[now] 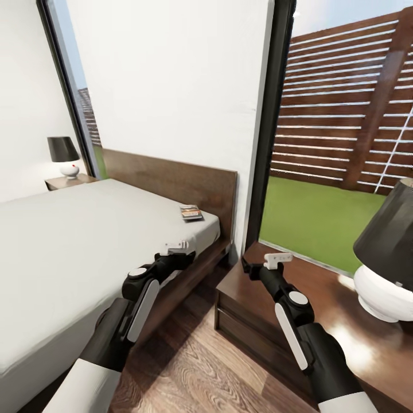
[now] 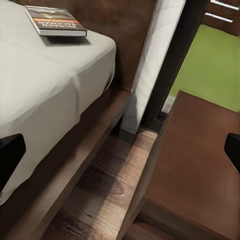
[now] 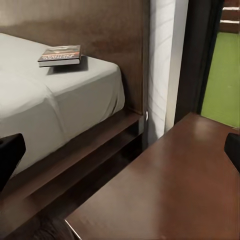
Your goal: In the bedroom, move the book from the bed onto either nightstand, and place the two sandals side by side next to the bed.
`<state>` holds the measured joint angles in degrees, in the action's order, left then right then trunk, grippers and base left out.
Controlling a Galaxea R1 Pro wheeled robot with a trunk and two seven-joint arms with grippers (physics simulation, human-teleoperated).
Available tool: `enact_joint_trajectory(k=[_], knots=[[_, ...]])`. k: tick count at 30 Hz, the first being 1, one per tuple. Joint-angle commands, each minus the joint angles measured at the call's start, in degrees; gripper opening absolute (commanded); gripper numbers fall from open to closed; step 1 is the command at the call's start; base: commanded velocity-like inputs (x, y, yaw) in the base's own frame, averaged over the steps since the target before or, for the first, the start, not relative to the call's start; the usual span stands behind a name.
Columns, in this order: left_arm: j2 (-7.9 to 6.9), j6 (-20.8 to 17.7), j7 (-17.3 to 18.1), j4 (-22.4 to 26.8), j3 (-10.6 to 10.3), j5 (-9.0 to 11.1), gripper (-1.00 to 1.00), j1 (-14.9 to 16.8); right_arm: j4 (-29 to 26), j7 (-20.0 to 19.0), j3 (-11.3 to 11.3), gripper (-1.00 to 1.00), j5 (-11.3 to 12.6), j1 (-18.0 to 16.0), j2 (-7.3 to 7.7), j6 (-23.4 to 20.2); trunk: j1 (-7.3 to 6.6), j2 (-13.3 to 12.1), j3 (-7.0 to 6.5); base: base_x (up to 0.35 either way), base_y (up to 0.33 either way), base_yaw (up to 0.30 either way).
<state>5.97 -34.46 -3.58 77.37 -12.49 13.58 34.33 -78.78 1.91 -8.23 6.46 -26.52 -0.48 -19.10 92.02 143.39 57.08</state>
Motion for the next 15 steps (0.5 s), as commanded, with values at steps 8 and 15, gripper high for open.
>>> enact_joint_trajectory(k=[8,15], knots=[[-0.08,-0.3,-0.4,0.0,-0.1,0.6,1.00,0.0,0.0,0.1,0.1,1.00,0.7,0.0,-0.08,1.4,-0.21,-0.1,-1.72,0.000,0.000,0.000],[-0.06,-0.3,-0.4,-0.2,-0.1,0.6,1.00,0.0,0.5,0.1,-0.1,1.00,0.8,0.2,-0.18,2.7,-0.78,-1.0,-3.19,0.000,0.000,0.000]])
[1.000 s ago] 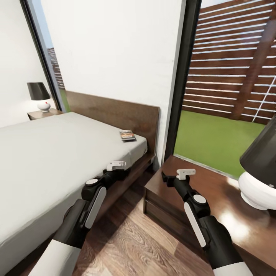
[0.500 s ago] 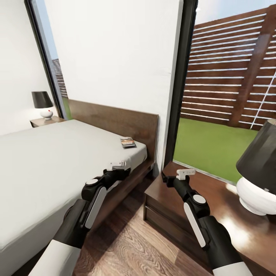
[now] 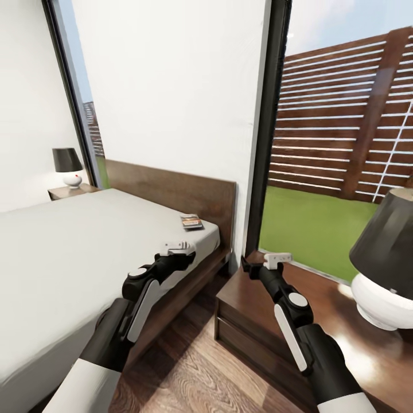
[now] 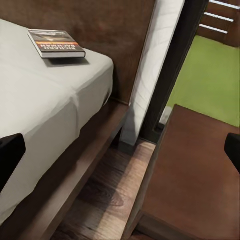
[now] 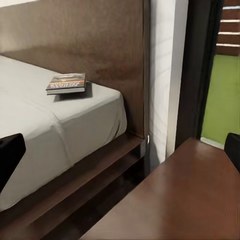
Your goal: In the bedroom, move the book from the bed onto either nightstand, and place the two sandals side by side next to the bed.
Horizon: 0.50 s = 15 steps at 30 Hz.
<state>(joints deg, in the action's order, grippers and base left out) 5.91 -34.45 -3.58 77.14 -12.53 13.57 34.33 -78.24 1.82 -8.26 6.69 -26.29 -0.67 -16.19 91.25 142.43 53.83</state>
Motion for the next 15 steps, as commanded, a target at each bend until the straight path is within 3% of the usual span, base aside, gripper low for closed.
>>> enact_joint_trajectory(k=[1,10,15], knots=[[-0.01,-0.3,-0.4,0.1,0.0,0.6,1.00,0.0,0.1,0.3,-0.1,1.00,0.6,0.0,-0.04,-0.2,-0.24,-0.4,-0.12,0.000,0.000,0.000],[-0.09,-0.3,-0.3,0.0,0.0,0.6,1.00,0.0,0.9,0.0,0.0,1.00,0.6,0.2,-0.12,0.3,-2.21,-4.0,-1.74,0.000,0.000,0.000],[-0.50,-0.3,-0.2,0.1,0.2,1.1,1.00,0.0,4.9,0.3,-0.1,1.00,0.5,1.1,0.29,-0.7,-3.31,-6.0,-2.64,0.000,0.000,0.000]])
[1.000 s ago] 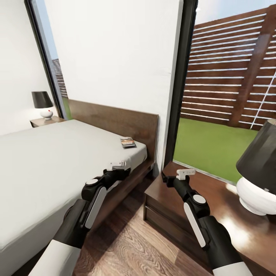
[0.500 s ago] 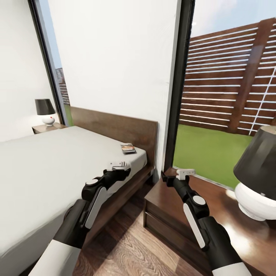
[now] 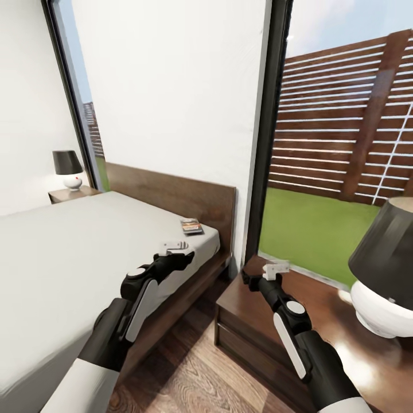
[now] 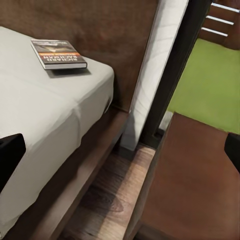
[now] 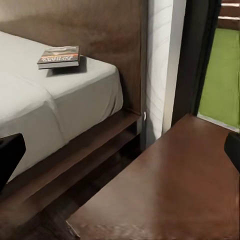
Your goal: In the bedroom, move the book from the bed onto either nightstand, and place the two sandals side by side next to the bed.
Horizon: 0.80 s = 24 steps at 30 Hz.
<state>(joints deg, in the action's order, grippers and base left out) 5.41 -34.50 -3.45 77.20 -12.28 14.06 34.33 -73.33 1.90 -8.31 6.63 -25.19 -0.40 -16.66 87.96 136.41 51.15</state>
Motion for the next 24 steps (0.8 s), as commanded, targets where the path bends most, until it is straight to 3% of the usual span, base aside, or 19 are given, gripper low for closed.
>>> enact_joint_trajectory(k=[1,24], knots=[[-0.02,-0.3,-0.3,0.1,0.1,0.7,1.00,0.0,0.2,0.2,0.0,1.00,0.6,0.2,0.09,-0.3,-0.24,-0.4,-0.13,0.000,0.000,0.000],[0.14,-0.5,-0.7,0.6,0.0,0.6,1.00,0.0,0.5,0.2,0.0,1.00,0.6,0.7,0.18,-0.4,-5.29,-9.6,-4.26,0.000,0.000,0.000]])
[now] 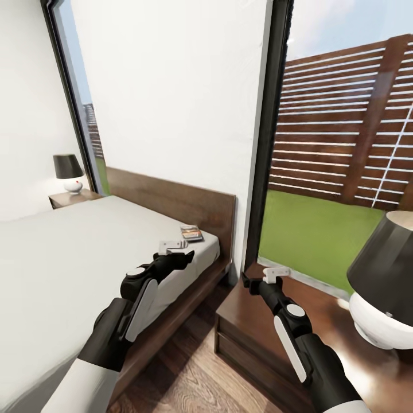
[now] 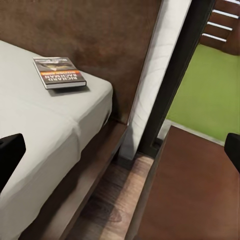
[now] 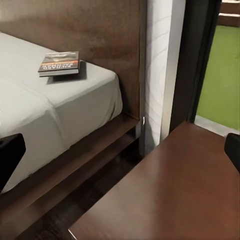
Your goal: In the bedroom, move the book from the bed onto either nightstand, and place the two sandals side by side next to the bed.
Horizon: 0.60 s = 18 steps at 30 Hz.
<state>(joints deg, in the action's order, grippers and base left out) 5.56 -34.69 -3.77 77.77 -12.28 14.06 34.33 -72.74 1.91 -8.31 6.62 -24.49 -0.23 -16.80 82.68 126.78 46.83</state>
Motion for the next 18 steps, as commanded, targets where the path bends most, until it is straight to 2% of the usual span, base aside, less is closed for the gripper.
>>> enact_joint_trajectory(k=[1,18], knots=[[0.03,-0.3,-0.4,0.1,-0.1,0.6,1.00,0.0,-0.1,0.2,0.0,1.00,0.6,0.0,0.02,-0.2,-0.24,-0.4,-0.12,0.000,0.000,0.000],[-0.05,-0.3,-0.1,-0.4,0.1,0.8,1.00,0.0,0.0,0.2,0.0,1.00,0.6,0.0,-0.02,-0.2,-3.97,-7.2,-3.17,0.000,0.000,0.000]])
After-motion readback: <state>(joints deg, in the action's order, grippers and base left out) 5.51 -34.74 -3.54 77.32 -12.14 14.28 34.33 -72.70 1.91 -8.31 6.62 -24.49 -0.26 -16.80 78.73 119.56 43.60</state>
